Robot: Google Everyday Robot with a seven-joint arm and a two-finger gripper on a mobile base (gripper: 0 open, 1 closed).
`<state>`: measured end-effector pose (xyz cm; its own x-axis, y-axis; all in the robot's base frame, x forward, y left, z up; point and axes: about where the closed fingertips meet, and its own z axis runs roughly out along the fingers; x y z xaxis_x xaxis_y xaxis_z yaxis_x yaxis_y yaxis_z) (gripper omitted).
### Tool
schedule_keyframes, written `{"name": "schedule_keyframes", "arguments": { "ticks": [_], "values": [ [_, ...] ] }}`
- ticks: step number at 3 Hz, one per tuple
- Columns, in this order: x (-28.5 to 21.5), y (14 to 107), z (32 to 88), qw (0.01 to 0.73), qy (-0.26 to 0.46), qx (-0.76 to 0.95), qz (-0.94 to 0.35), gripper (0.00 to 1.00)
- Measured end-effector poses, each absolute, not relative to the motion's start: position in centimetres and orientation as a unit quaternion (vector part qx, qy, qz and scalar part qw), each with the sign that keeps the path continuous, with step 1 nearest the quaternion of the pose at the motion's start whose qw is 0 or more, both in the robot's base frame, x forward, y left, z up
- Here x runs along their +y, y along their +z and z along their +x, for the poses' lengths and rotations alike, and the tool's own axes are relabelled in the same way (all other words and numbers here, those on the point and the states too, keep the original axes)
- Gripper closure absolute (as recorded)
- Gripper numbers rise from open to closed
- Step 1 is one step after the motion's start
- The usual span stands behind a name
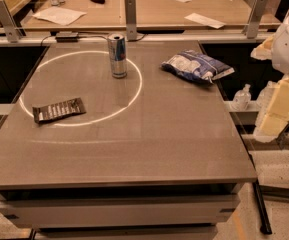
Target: Pick redbull can
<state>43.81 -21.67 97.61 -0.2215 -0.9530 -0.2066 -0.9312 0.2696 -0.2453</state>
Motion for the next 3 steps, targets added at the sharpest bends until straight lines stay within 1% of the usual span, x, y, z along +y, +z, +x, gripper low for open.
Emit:
{"name": "schedule_keyframes", "arguments": {
  "ticks": [1,2,3],
  "values": [
    [-21.7,97.6,43.8,0.159,-0.034,0.781,-0.603,0.0],
    [-22.2,97.5,43.9,0.173,-0.005,0.793,-0.584,0.0],
    [-24.2,96.0,44.3,0.209,0.061,0.807,-0.549,0.0]
  ]
}}
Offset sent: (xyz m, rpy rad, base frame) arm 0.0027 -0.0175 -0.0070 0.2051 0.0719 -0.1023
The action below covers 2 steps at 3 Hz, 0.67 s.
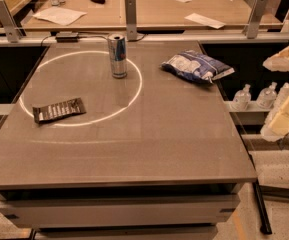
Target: Pick redbull can
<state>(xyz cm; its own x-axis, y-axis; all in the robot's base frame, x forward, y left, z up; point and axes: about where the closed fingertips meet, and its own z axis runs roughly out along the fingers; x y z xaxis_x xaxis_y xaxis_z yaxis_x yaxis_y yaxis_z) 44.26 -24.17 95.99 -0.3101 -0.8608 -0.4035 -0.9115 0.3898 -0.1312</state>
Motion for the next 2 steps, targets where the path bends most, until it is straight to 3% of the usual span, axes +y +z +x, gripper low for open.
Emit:
{"name": "schedule_keyframes", "arguments": {
  "ticks": [2],
  "values": [
    [-25.9,92.8,44.3,0.342,0.216,0.746,-0.529,0.0]
  ]
}}
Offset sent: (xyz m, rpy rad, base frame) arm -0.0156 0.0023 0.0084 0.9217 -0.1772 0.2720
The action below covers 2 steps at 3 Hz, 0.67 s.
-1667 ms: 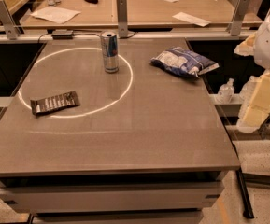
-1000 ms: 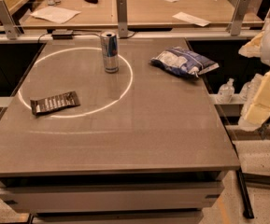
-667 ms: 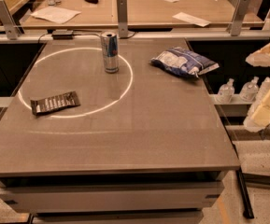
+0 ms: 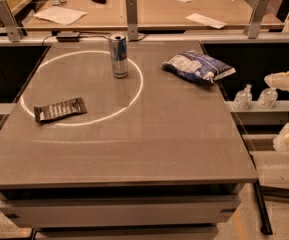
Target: Pick redbull can
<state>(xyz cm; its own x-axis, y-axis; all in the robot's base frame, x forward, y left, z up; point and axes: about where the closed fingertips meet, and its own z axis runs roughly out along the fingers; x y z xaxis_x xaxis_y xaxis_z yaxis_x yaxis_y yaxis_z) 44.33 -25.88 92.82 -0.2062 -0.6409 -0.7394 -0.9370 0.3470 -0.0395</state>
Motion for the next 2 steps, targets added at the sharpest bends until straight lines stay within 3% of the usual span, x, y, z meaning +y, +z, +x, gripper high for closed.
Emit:
{"name": "schedule_keyframes", "arguments": {
  "ticks": [1,2],
  "values": [
    [-24.4,92.6,44.0,0.41,0.311,0.686,-0.515,0.0],
    [-23.2,94.3,44.1,0.438,0.348,0.66,-0.501,0.0]
  ]
}}
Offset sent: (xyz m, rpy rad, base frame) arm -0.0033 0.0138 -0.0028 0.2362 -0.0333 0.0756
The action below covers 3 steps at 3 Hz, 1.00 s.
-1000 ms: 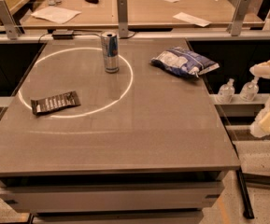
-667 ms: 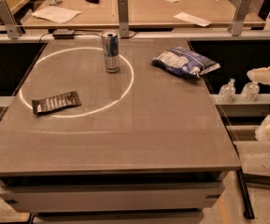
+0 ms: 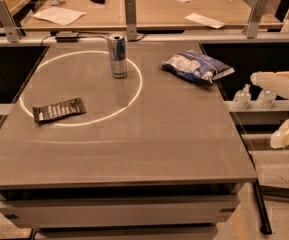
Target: Pick redbull can
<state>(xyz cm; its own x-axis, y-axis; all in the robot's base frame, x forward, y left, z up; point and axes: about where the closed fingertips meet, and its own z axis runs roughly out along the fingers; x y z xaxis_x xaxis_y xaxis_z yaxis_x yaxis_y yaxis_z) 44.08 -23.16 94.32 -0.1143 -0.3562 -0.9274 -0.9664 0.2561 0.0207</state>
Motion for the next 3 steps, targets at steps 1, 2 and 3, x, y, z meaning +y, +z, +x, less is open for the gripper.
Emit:
{"name": "schedule_keyframes", "arguments": {
  "ticks": [1,2,3],
  "values": [
    [-23.2,94.3,44.1,0.437,0.346,0.661,-0.501,0.0],
    [-22.9,94.1,44.9,0.443,0.338,0.673,-0.486,0.0],
    [-20.9,93.7,47.0,0.467,0.337,0.683,-0.45,0.0]
  ]
}}
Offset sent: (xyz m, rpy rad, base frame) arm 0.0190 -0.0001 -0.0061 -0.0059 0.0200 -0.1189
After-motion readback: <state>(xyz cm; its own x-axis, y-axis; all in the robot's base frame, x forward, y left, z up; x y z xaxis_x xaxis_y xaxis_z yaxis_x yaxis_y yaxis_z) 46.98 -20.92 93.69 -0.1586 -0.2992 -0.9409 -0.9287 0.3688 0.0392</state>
